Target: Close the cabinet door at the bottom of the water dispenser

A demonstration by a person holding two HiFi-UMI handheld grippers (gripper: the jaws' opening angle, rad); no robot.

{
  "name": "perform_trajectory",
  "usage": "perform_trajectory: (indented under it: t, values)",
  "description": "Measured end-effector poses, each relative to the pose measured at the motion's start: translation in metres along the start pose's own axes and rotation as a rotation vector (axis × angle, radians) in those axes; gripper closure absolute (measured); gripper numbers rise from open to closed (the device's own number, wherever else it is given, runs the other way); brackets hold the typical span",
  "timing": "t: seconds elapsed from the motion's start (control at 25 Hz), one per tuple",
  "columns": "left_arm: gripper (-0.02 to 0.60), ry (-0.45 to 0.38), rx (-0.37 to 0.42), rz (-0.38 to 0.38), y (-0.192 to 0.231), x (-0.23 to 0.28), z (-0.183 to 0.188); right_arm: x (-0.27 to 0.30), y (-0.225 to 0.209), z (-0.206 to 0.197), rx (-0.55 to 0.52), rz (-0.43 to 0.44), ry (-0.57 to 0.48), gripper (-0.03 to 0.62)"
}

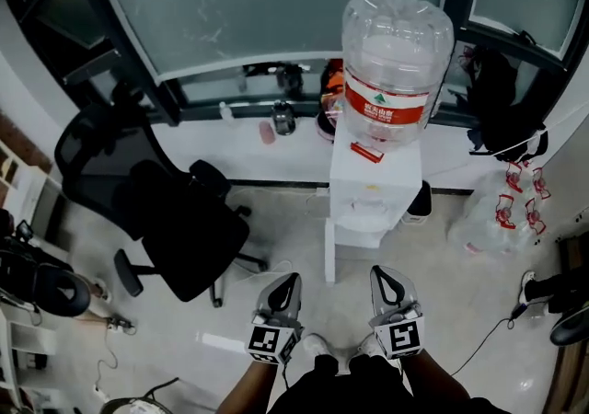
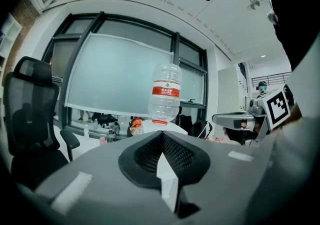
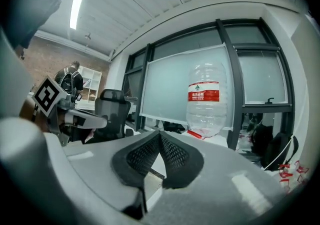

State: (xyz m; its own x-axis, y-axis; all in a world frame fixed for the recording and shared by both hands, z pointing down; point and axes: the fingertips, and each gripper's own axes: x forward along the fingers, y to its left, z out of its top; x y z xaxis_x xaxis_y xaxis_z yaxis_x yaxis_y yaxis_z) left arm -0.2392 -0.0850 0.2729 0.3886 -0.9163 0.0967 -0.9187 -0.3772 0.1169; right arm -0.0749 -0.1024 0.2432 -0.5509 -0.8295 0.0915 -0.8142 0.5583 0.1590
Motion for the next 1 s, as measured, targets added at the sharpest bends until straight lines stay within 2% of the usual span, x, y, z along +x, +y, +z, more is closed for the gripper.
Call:
perform_trajectory:
  t: [0.32,0.56,0.72,0.88,1.0]
  values:
    - [0.563,0.039,-0.038,0.026,-0.005,0.028,-0.028,-0.002,-0.032,-0.038,0.072,-0.06,0.064,0.591]
    - [0.563,0.053,-0.042,0.014,-0.004,0.056,-0.062,0.012,-0.049,-0.071,0.073,-0.073,0.022,0.591]
    - [0.563,0.052,-0.061,-0.002,-0.007,0.078,-0.104,0.014,-0.054,-0.111,0.061,-0.081,0.017,0.591]
    - [0.563,0.043,-0.016,-0.001,-0.006,0.101,-0.149,0.018,-0.055,-0.165,0.079,-0.095,0.007,0.591]
    - [0.563,0.045,-0.014,0.007,-0.002,0.114,-0.194,0.024,-0.055,-0.211,0.08,-0.098,0.014,0.591]
